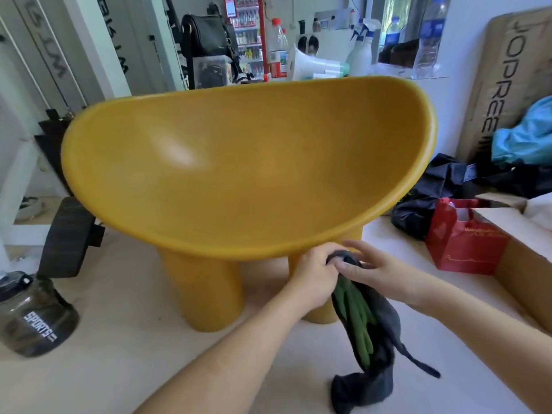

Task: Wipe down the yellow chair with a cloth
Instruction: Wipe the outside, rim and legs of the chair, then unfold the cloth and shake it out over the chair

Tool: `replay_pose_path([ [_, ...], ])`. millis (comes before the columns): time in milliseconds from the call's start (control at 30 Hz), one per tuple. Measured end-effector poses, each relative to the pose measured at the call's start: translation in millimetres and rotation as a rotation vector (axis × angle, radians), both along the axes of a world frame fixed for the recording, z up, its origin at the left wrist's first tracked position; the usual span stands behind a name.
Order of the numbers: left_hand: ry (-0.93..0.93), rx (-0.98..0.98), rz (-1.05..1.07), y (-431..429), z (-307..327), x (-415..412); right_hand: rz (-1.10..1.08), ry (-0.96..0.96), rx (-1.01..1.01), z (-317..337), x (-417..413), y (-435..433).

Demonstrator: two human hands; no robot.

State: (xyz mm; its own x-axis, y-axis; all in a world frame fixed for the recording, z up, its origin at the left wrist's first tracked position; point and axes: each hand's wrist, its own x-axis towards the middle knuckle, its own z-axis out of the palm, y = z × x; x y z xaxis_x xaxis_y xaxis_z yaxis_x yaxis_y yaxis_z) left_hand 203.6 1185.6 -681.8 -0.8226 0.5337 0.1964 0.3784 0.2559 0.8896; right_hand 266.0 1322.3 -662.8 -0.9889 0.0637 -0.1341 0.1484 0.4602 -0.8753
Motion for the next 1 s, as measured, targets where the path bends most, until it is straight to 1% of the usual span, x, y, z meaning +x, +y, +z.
replay_pose_path([
  [67, 0.045, 0.085, -0.010, -8, 31, 0, 0.093, -0.041, -0.326, 3, 9, 5],
  [100, 0.029, 0.158, -0.006, -12, 49, 2, 0.133, -0.076, -0.426, 3, 13, 4],
  [167, -0.053, 0.339, 0.002, -23, 82, 4, 0.185, -0.161, -0.495, 0, 17, -6],
  [233, -0.137, 0.500, 0.038, -39, 110, 2, 0.176, -0.236, -0.423, -4, 15, -20],
  [300, -0.213, 0.605, 0.120, -63, 127, -9, 0.165, -0.265, -0.318, 5, 11, -34],
  [367, -0.275, 0.629, 0.181, -93, 135, -21, 0.067, -0.183, -0.245, 30, 4, -38],
  [433, -0.327, 0.540, 0.230, -123, 142, -29, -0.053, -0.071, -0.199, 67, -3, -34],
  [467, -0.350, 0.448, 0.261, -138, 147, -31, -0.071, -0.047, -0.172, 89, -8, -33],
  [533, -0.400, 0.214, 0.297, -162, 168, -31, -0.087, -0.073, -0.157, 142, -14, -40],
  [567, -0.446, 0.133, 0.294, -171, 189, -28, -0.098, -0.109, -0.184, 173, -15, -45],
  [600, -0.501, 0.099, 0.290, -180, 214, -24, -0.103, -0.136, -0.250, 207, -17, -50],
  [667, -0.617, 0.140, 0.235, -196, 284, -16, -0.095, -0.153, -0.448, 288, -15, -58],
  [733, -0.677, 0.251, 0.151, -211, 372, -11, -0.102, -0.140, -0.617, 383, -11, -56],
  [767, -0.680, 0.320, 0.073, -217, 425, -10, -0.100, -0.107, -0.684, 438, -7, -52],
  [833, -0.582, 0.456, -0.042, -229, 533, -19, -0.102, 0.050, -0.795, 543, 0, -39],
  [867, -0.511, 0.507, -0.053, -231, 581, -25, -0.125, 0.135, -0.796, 587, 3, -32],
  [900, -0.471, 0.542, -0.004, -230, 618, -29, -0.151, 0.171, -0.764, 620, 5, -28],
  [933, -0.462, 0.558, 0.054, -229, 646, -33, -0.199, 0.169, -0.700, 640, 6, -27],
  [967, -0.489, 0.532, 0.134, -221, 651, -30, -0.232, 0.132, -0.651, 650, 6, -28],
  [1000, -0.550, 0.479, 0.140, -209, 652, -23, -0.240, 0.042, -0.637, 645, 7, -35],
])
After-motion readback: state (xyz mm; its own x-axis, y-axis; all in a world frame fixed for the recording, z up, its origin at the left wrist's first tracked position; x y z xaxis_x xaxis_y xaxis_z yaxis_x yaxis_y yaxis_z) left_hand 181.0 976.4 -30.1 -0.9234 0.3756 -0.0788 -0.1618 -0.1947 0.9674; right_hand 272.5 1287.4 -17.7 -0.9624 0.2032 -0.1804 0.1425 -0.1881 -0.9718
